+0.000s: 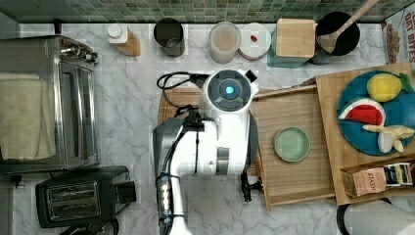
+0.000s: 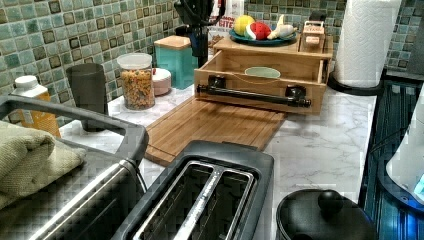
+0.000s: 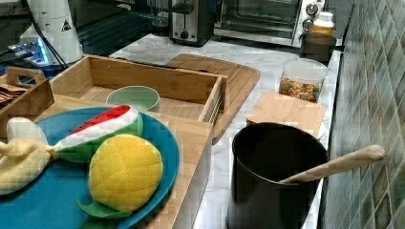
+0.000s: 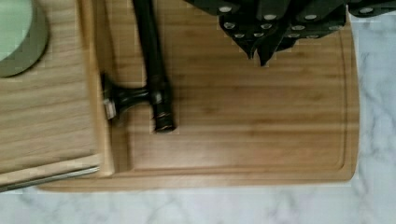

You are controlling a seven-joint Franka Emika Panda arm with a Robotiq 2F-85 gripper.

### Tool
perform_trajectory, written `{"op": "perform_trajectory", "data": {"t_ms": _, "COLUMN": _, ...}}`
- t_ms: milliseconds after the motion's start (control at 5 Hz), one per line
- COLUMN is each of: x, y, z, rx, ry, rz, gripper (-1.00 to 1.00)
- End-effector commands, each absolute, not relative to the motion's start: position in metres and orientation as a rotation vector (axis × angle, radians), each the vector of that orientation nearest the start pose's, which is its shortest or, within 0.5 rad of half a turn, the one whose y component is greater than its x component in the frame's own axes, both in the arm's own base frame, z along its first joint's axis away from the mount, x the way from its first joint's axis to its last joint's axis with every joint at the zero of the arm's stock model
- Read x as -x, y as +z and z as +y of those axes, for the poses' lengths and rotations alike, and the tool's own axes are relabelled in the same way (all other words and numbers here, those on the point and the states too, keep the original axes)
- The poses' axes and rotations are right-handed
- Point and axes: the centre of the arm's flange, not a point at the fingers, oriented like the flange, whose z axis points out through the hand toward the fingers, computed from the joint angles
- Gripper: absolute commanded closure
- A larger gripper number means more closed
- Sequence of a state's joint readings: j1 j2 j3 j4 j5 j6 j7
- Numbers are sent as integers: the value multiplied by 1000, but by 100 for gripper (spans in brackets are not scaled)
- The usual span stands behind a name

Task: Close the drawer.

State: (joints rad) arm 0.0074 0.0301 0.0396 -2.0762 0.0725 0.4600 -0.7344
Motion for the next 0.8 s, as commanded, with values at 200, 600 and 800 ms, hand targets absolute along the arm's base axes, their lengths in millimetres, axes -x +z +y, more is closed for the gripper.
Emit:
{"op": "perform_trajectory", "data": {"t_ms": 200, "x": -493, "y": 376, "z": 65, "rx": 3216, "ry": 34, "rz": -465, "gripper": 100}}
{"op": "perform_trajectory", "data": {"t_ms": 600, "x": -489, "y": 338, "z": 51, "rx": 3232, "ry": 171, "rz": -537, "gripper": 100}}
{"op": "perform_trajectory", "data": {"t_ms": 800, "x": -482, "y": 324, "z": 52, "rx": 3262, "ry": 183, "rz": -547, "gripper": 100}}
